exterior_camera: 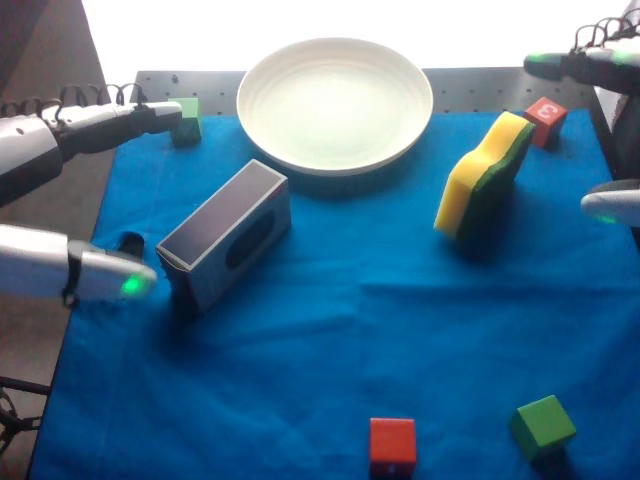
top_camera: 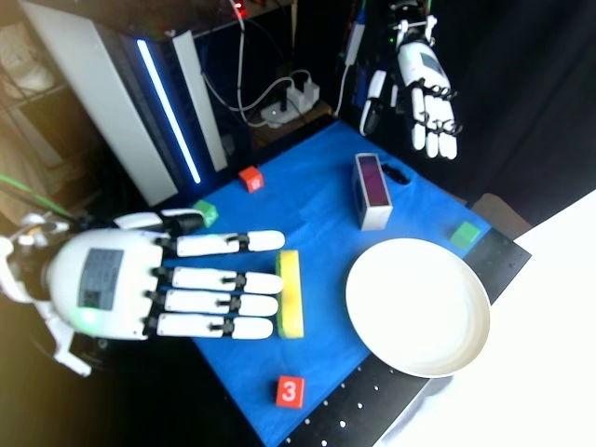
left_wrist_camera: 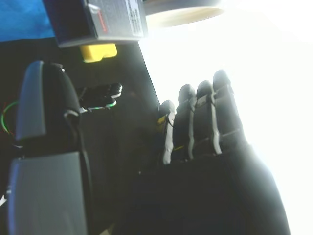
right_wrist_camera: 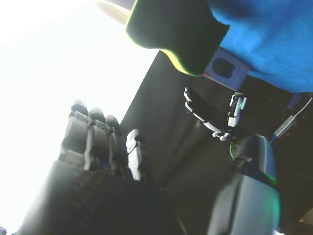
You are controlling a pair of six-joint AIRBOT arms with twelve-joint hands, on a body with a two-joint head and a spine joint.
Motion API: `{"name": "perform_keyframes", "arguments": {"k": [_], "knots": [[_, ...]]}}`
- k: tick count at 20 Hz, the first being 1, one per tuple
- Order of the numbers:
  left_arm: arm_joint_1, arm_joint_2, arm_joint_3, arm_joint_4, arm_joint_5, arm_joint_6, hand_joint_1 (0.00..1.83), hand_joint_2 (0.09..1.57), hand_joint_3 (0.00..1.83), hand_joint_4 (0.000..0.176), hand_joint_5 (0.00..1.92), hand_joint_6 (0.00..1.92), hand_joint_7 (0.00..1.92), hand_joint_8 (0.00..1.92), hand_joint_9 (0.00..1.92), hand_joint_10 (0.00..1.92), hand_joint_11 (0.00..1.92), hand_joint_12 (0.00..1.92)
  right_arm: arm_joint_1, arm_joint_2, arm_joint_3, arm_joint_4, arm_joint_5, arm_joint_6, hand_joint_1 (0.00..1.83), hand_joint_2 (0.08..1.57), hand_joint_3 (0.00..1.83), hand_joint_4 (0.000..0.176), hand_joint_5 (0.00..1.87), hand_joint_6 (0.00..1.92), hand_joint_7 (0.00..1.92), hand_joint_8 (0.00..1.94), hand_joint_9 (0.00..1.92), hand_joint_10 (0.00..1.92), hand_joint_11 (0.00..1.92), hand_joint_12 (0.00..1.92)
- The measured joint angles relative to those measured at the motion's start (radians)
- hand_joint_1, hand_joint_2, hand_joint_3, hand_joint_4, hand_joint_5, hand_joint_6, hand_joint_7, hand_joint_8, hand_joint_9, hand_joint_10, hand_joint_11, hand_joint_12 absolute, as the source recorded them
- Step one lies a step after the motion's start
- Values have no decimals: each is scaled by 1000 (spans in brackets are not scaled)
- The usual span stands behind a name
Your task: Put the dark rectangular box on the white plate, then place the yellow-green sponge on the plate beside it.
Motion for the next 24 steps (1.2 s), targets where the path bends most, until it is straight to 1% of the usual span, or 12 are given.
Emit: {"name": "perform_keyframes", "arguments": {"k": [1,2,3,5,7,10,11,12,14,18,21,24], "knots": [[-5,-2,0,0,2,0,686,922,7,31,143,8,149,6,112,11,0,257,0,0,0,0,1,0,734,1016,9,159,199,4,227,5,268,23,43,473],[-12,-19,2,-13,-9,2,652,898,0,61,151,3,156,3,123,5,0,319,0,0,0,0,1,0,752,1022,7,173,201,3,220,1,250,9,13,470],[-13,-25,2,-13,-14,5,652,898,0,61,151,3,156,3,123,5,0,319,0,0,0,0,2,0,752,1022,7,173,201,3,220,1,250,9,13,470],[-20,-45,1,-10,-14,16,658,908,1,42,152,1,169,4,115,2,0,288,0,0,0,0,0,0,799,1041,1,149,215,0,221,0,205,0,36,434],[-25,-64,-19,-45,-24,70,667,919,2,45,143,1,154,3,85,0,0,199,0,-1,0,0,2,0,774,1045,0,133,231,0,249,0,219,2,178,231],[-25,-87,-48,-110,-29,163,636,901,0,75,159,6,191,8,120,9,0,149,0,-3,6,1,0,0,823,1066,0,132,236,0,237,0,236,0,295,86],[-25,-92,-55,-129,-32,200,647,896,0,63,170,9,203,11,128,11,0,144,0,-3,6,0,0,0,826,1069,0,109,238,1,244,5,234,0,294,81],[-25,-94,-65,-156,-34,238,632,880,0,73,170,3,226,6,140,7,0,173,0,-3,6,0,0,2,801,1074,1,98,232,0,260,9,243,3,293,75],[-25,-101,-74,-212,-56,294,654,887,1,79,178,2,233,1,159,6,0,219,0,-3,6,1,0,7,812,1078,2,93,238,3,281,12,251,5,285,62],[-25,-137,-53,-238,-63,305,724,876,0,57,212,1,269,3,223,6,0,346,0,-3,6,1,0,16,786,1090,4,100,248,3,297,9,262,5,276,44],[-33,-166,-29,-248,-33,307,722,874,1,101,187,0,262,3,214,0,0,248,0,-3,6,2,0,21,804,1096,3,86,263,5,317,9,270,5,284,39],[-58,-173,-19,-253,-1,348,740,877,0,79,236,2,347,6,280,8,0,475,0,-3,6,1,1,22,820,1098,2,70,284,9,296,1,275,4,288,34]]}}
